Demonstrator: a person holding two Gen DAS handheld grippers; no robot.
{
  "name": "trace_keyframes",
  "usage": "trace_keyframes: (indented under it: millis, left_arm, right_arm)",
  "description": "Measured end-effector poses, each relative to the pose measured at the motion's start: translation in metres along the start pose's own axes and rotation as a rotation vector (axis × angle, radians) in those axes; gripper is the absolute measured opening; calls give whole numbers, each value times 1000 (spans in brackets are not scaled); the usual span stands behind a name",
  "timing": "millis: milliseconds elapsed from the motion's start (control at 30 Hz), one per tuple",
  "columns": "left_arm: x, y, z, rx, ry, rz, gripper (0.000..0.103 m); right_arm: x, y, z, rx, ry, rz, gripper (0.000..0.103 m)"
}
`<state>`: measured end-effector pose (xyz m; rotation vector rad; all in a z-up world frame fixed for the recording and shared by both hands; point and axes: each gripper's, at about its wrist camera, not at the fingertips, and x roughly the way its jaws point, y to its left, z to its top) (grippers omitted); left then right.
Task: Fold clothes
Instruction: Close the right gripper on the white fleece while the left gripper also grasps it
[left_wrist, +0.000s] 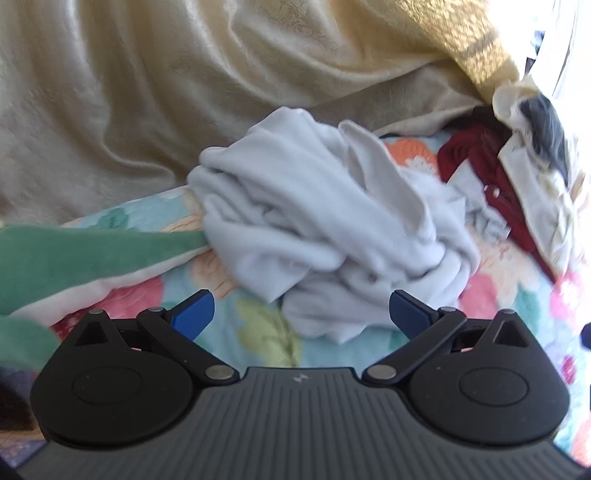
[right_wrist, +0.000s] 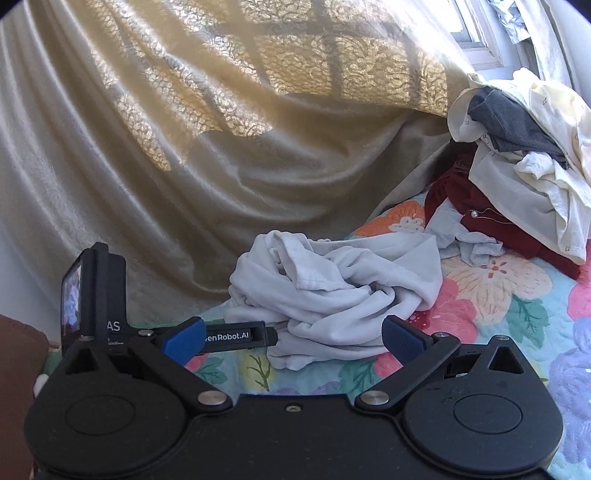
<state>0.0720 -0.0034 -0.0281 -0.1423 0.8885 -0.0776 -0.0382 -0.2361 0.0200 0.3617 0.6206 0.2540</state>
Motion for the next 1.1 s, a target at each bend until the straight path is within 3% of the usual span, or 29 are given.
trace_keyframes:
  millis: [200, 333, 433, 500, 633, 767, 900, 967, 1100]
  left_arm:
    - [27, 22, 29, -72, 17, -54, 103]
    - [44, 39, 34, -184, 44, -153, 103]
    - [46, 42, 29, -216, 16, -166, 103]
    - [50, 40, 27, -200, 9, -176, 103]
    - [58, 49, 28, -295, 7, -225, 103]
    - [70, 45, 25, -306, -2, -238, 103]
    - [70, 39, 26, -273, 1, -229, 100]
    - [74, 42, 27, -297, 11, -242, 99]
    - [79, 43, 30, -302, 8, -263, 84]
  right_arm:
    - [21, -28, 23, 88, 54, 33, 103]
    - [55, -67, 26, 310, 133, 76, 103]
    - [84, -96, 19, 478, 175, 68, 103]
    - [98, -112, 9, 583, 157, 52, 103]
    - [122, -129, -7, 736, 135, 84, 103]
    - [155, -135, -16, 830, 147, 114, 103]
    - [185, -128, -12, 834, 142, 105, 102]
    - [195, -120, -4, 792, 128, 91, 90]
    - [210, -109, 3, 697, 111, 73, 71]
